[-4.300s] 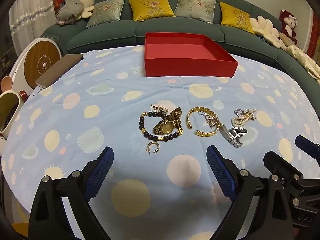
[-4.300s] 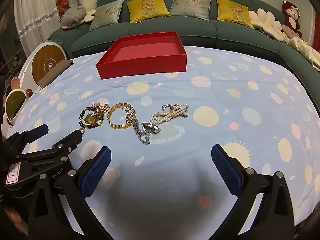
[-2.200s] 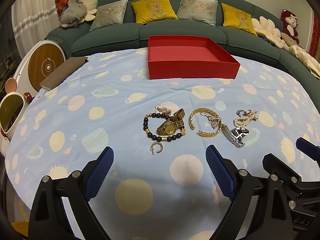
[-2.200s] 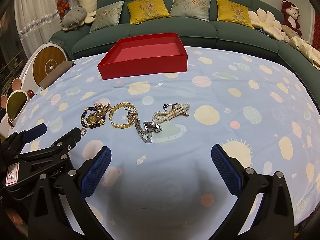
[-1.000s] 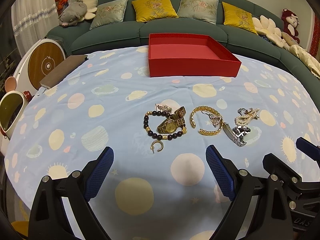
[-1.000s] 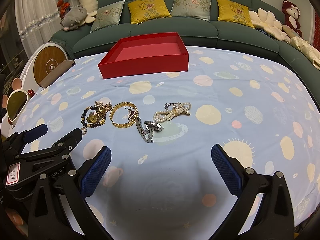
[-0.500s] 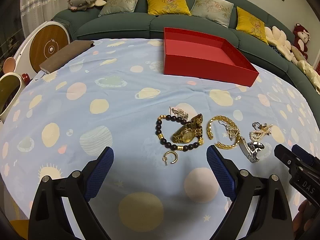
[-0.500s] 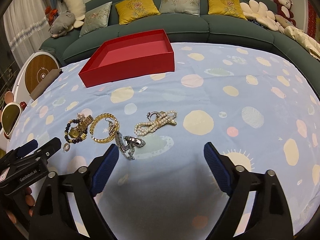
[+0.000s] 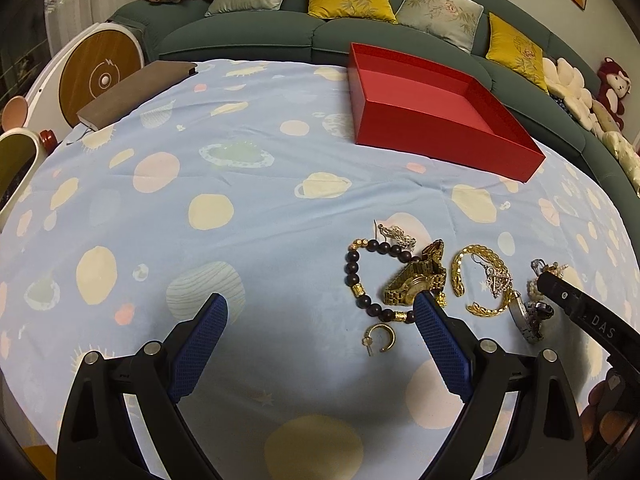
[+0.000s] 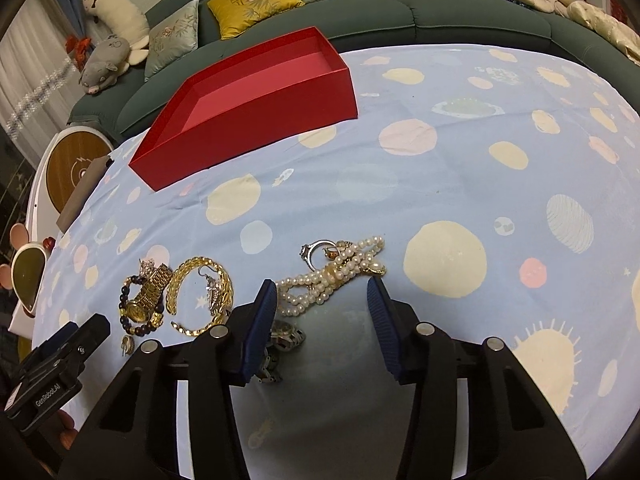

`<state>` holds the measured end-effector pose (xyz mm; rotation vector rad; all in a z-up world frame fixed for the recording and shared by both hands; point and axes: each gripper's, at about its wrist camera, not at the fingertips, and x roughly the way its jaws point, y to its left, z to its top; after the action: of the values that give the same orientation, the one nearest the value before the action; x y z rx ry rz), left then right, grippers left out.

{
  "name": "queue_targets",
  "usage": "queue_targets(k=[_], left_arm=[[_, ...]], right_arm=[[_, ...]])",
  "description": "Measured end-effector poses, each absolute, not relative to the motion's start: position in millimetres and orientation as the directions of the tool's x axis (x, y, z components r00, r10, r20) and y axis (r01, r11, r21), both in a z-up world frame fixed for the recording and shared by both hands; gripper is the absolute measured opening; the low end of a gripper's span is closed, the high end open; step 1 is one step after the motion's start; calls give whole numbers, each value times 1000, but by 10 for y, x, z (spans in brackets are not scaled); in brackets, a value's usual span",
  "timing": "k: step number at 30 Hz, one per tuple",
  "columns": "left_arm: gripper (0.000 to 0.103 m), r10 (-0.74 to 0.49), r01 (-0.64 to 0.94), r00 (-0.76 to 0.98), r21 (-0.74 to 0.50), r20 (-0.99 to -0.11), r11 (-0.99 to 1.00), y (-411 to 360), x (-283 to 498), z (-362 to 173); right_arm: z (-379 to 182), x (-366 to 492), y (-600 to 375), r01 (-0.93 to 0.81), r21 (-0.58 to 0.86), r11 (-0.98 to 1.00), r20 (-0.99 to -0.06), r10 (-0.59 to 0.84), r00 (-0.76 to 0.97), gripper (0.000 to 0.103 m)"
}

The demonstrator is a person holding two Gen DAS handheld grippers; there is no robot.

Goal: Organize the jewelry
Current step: 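Grasp the pearl necklace with the right tool while the left tool approaches the gold watch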

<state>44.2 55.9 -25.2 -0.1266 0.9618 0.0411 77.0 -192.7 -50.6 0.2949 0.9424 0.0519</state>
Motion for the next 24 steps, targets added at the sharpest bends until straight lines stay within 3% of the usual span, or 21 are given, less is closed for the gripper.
queue_targets(k=[5, 10, 15, 24], left_arm=[[91, -30, -74, 583, -90, -812, 993, 590, 453, -241], [91, -64, -58, 574, -118, -816, 991, 565, 492, -244], [89, -81, -18, 577, -113, -813, 993, 444, 523, -266], [57, -150, 95, 569, -117, -808, 989, 184, 635, -348]], right_arm=[[-495, 824, -1915, 107, 252, 962, -784, 138, 605, 41], [-510, 830, -1872, 106, 202, 974, -784, 96, 614, 17], [-503, 751, -1868, 80, 177, 981, -781, 91, 617, 14], [-398, 631, -1951, 48, 217, 975, -770, 141, 623, 14]])
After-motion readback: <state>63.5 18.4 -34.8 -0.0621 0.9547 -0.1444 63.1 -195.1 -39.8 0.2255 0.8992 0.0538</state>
